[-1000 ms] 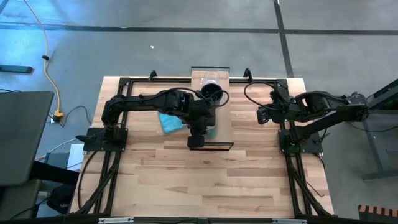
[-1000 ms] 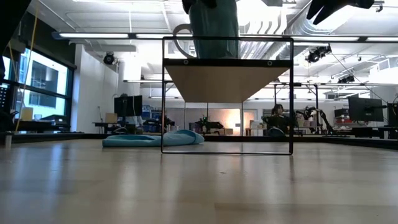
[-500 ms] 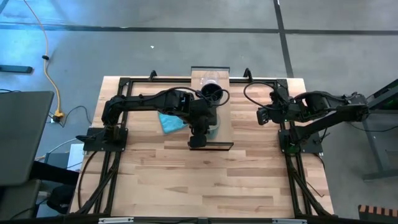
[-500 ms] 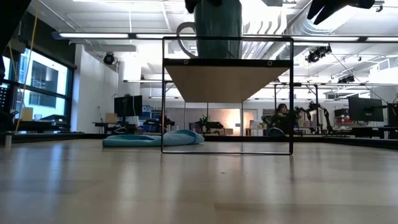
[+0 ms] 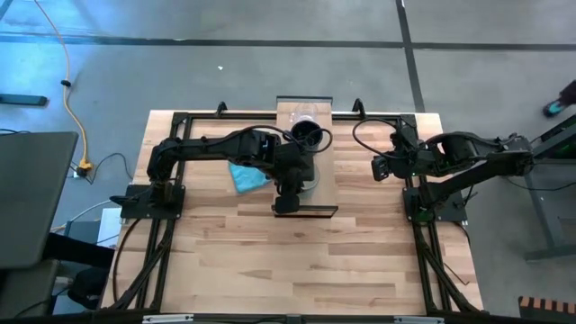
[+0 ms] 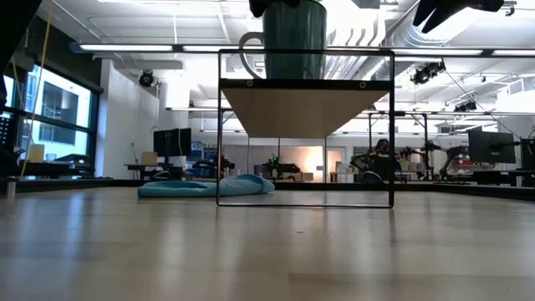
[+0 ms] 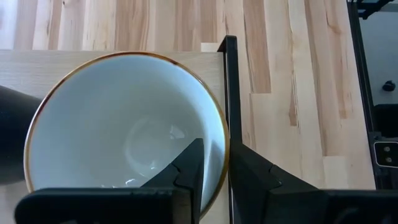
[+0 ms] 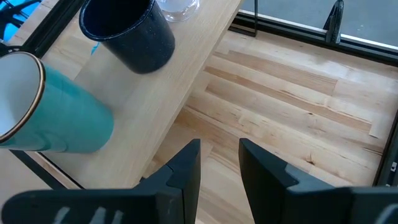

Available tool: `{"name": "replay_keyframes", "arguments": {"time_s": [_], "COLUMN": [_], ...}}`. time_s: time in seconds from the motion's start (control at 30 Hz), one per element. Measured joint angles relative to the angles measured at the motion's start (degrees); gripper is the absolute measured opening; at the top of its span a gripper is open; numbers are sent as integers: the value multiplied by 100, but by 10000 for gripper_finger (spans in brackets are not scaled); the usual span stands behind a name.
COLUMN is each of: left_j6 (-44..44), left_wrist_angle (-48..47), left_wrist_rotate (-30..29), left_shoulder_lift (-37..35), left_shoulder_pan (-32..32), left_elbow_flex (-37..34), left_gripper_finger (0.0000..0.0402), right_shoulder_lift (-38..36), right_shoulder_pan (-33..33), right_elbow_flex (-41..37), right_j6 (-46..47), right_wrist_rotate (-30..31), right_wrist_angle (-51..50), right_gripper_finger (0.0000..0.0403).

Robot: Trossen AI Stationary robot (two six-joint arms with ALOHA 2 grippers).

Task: Stack small to large cups/mugs on shelf
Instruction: Put the light blue mug on the shelf

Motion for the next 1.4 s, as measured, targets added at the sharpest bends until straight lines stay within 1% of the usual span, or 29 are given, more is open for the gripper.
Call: {"name": "replay_keyframes", "arguments": {"time_s": [0.97, 1.23, 1.3, 1.4], "left_j6": [-129, -131, -131, -140], "left_wrist_angle": [270, 270, 252, 238], "left_wrist_rotate": [276, 323, 323, 326], "left_shoulder_lift": [0, 0, 0, 0], "left_shoulder_pan": [0, 0, 0, 0], "left_elbow_flex": [0, 0, 0, 0], "left_gripper_finger": [60, 61, 66, 84], "right_shoulder_lift": [0, 0, 0, 0], "right_shoulder_pan": [0, 0, 0, 0], "right_elbow_flex": [0, 0, 0, 0], "right_j6": [-22, -46, -46, -46], "right_wrist_rotate": [-2, -92, -92, -92], "right_wrist_angle": [0, -2, 0, 0], "right_gripper_finger": [101, 101, 101, 101]}}
